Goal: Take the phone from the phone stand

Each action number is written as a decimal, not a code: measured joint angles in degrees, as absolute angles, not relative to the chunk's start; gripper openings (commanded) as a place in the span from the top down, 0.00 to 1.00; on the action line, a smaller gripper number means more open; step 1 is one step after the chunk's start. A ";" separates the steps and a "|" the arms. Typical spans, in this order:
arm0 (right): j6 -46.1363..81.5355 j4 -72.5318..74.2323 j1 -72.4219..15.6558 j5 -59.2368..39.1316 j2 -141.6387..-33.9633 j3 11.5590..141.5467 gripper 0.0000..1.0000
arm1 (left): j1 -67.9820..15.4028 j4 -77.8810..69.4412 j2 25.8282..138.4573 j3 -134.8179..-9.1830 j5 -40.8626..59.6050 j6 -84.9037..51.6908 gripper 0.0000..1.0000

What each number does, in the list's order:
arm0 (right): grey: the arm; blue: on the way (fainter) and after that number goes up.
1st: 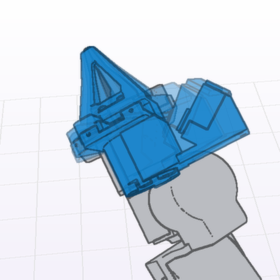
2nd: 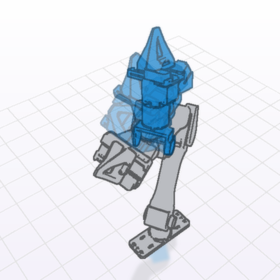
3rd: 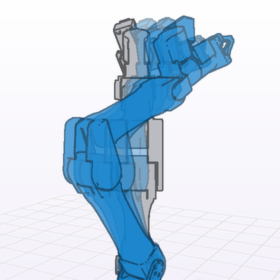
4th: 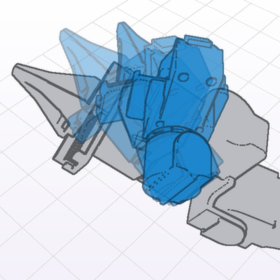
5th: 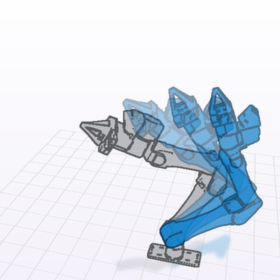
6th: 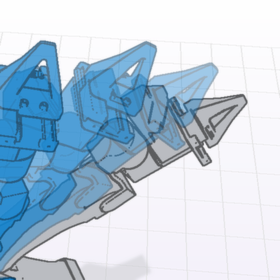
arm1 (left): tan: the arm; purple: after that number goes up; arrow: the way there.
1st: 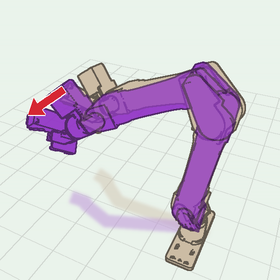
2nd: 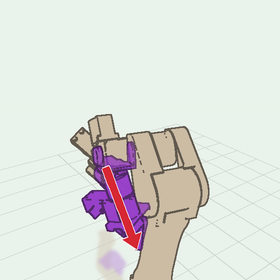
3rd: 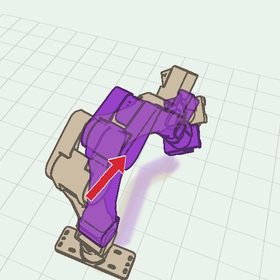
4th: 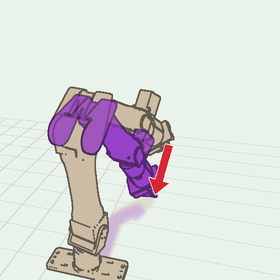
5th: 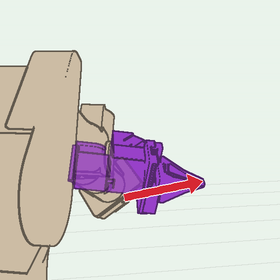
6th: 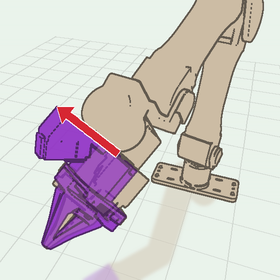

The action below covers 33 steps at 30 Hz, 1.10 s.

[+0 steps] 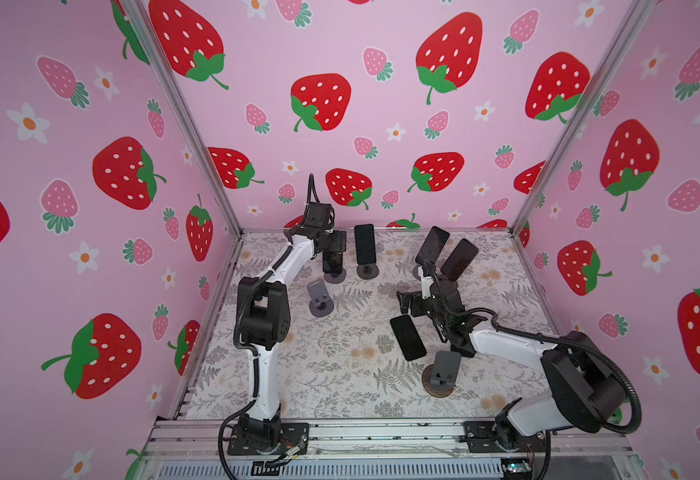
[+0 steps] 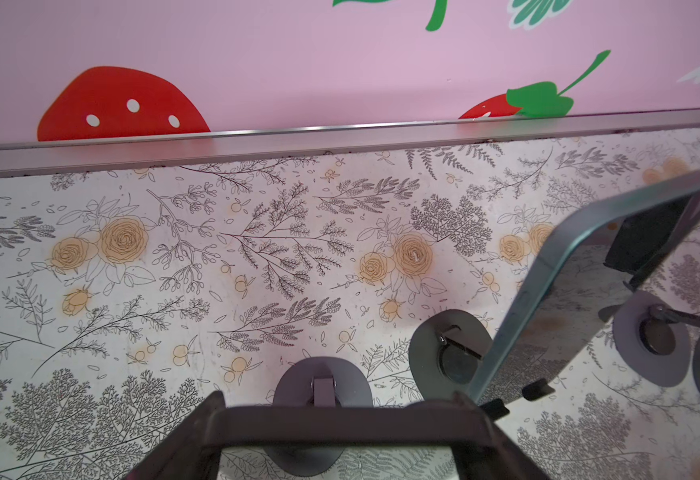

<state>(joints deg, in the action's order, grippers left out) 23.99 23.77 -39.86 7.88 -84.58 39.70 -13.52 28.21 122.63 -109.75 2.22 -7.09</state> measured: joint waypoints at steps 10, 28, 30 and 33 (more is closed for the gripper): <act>23.97 24.45 -39.86 7.86 -83.83 39.46 0.00 | -13.52 28.51 122.63 -109.75 1.80 -7.86 0.26; 24.40 24.45 -39.86 7.86 -83.83 39.46 0.00 | -13.52 29.21 122.63 -110.10 1.85 -9.85 0.38; 24.40 24.51 -39.86 7.81 -83.83 39.44 0.00 | -13.56 29.91 122.61 -110.34 1.61 -10.20 0.38; 24.40 25.41 -39.86 6.94 -83.83 39.07 0.00 | -13.76 31.59 122.61 -111.22 1.43 -10.44 0.38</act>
<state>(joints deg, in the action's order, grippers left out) 24.40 25.41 -39.86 6.94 -83.83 39.07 -13.76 31.59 122.61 -111.22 1.43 -10.44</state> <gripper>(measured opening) 0.996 0.756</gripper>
